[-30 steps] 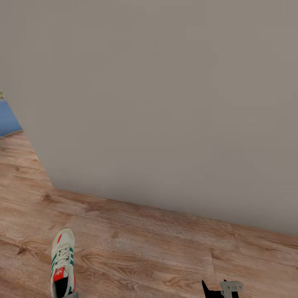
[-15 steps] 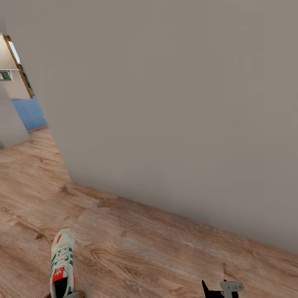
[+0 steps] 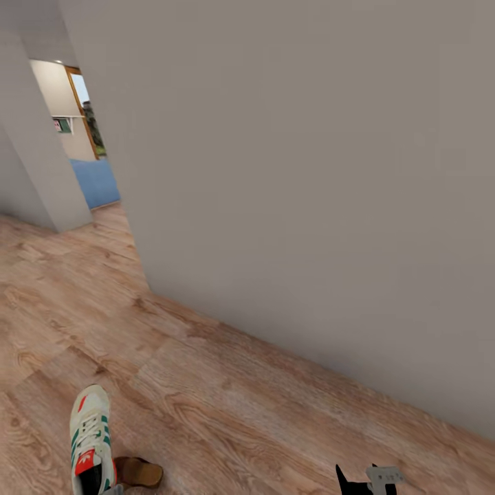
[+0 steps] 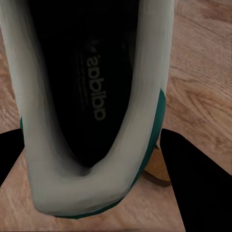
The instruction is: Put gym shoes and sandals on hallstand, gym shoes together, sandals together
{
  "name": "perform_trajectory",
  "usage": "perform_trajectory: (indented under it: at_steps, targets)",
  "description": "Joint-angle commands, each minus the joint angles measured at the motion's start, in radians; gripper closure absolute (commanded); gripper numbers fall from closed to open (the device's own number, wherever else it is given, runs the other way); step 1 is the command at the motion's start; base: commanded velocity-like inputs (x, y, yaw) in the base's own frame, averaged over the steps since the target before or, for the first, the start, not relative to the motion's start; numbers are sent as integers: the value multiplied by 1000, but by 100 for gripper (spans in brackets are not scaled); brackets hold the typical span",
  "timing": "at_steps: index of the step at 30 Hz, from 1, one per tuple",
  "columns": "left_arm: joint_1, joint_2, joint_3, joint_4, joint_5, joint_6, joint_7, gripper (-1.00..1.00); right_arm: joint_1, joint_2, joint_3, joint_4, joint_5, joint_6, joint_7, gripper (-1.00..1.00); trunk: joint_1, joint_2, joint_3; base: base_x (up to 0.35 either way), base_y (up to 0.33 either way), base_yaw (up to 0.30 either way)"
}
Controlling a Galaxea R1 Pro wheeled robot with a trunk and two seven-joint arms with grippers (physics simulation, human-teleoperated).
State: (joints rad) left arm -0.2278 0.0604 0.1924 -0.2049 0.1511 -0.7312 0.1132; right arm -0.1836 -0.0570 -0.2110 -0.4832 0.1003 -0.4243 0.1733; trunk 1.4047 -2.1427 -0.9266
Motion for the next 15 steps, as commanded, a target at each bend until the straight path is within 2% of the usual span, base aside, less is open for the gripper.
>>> perform_trajectory:
  at_steps: [1,15]
  targets:
    - [-1,0,-8,1,10,-4,3,100,0,1,-8,0,10,-4,6,-100,0,0,-1,0,0,277]
    - [-1,-1,-16,4,2,-4,0,100,0,2,-8,0,10,-3,6,-100,0,0,-1,0,0,277]
